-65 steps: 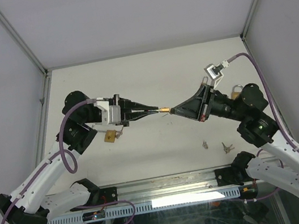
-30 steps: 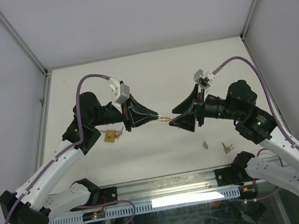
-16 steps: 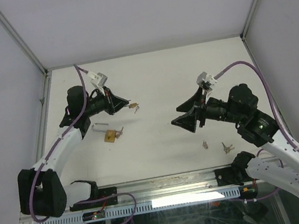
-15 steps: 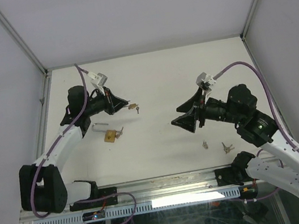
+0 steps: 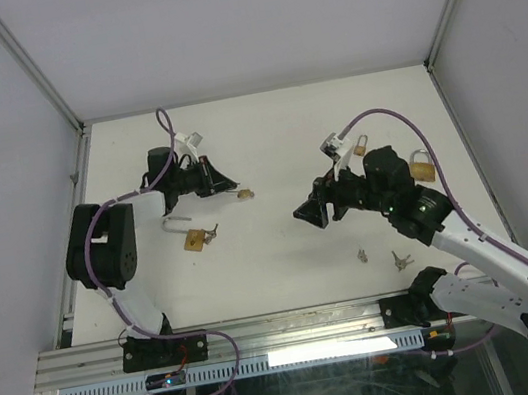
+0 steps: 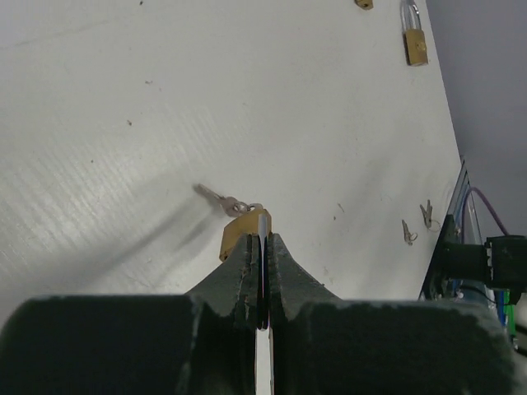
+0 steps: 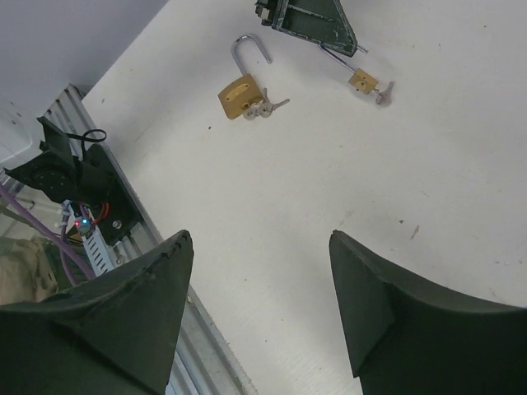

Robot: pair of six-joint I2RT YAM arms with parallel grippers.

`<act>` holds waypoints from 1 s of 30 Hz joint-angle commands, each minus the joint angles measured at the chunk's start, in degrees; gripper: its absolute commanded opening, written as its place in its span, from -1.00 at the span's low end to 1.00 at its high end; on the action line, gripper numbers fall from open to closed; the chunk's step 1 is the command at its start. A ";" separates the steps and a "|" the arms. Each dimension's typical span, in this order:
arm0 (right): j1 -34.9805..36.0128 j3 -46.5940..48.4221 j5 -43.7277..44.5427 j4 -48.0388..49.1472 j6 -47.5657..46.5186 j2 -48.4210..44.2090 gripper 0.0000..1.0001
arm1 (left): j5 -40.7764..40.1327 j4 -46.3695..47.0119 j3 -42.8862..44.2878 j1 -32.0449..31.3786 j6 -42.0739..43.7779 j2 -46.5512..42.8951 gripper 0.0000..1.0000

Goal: Unlock with the key

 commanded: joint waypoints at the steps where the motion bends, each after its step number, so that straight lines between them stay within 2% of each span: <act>1: -0.59 5.62 1.49 1.71 -2.33 3.83 0.40 | -1.97 5.60 2.69 0.84 -7.64 3.96 -1.00; 5: -1.81 6.93 3.02 2.26 -1.56 6.09 0.39 | -6.24 3.40 6.28 2.58 -7.26 8.85 -1.00; 8: -2.87 7.54 6.81 1.95 -0.49 7.18 0.39 | -12.89 0.98 8.78 3.73 -8.04 11.46 -0.99; 9: -3.18 7.70 8.79 1.53 0.05 7.51 0.39 | -14.42 0.75 9.06 3.98 -7.63 12.06 -0.82; 10: -3.47 8.02 11.59 0.59 0.51 7.82 0.39 | -15.63 0.67 9.05 4.20 -6.95 12.40 -0.52; 11: -3.70 8.45 14.97 -1.02 1.20 8.35 0.39 | -16.65 0.38 8.93 4.19 -6.11 12.66 -0.20; 12: -3.98 9.48 18.92 -3.02 1.73 9.25 0.40 | -17.36 0.10 8.53 4.31 -5.26 12.59 0.24; 15: -4.44 11.88 31.10 -9.98 2.69 11.35 0.39 | -18.25 0.38 6.85 4.36 -4.80 10.72 0.96; 18: -5.29 12.96 39.61 -13.77 2.81 12.67 0.39 | -19.59 2.27 4.01 4.44 -3.29 7.09 0.98; 23: -7.04 13.27 46.34 -17.12 2.31 12.54 0.40 | -21.93 5.62 -2.01 4.59 1.10 -3.89 0.98; 28: -8.11 12.75 47.29 -23.57 2.33 13.15 0.37 | -22.06 8.57 -12.16 4.47 1.62 -21.32 0.98; 30: -8.22 12.54 44.99 -26.54 3.42 14.14 0.31 | -22.78 9.00 -16.93 4.49 0.47 -29.50 0.98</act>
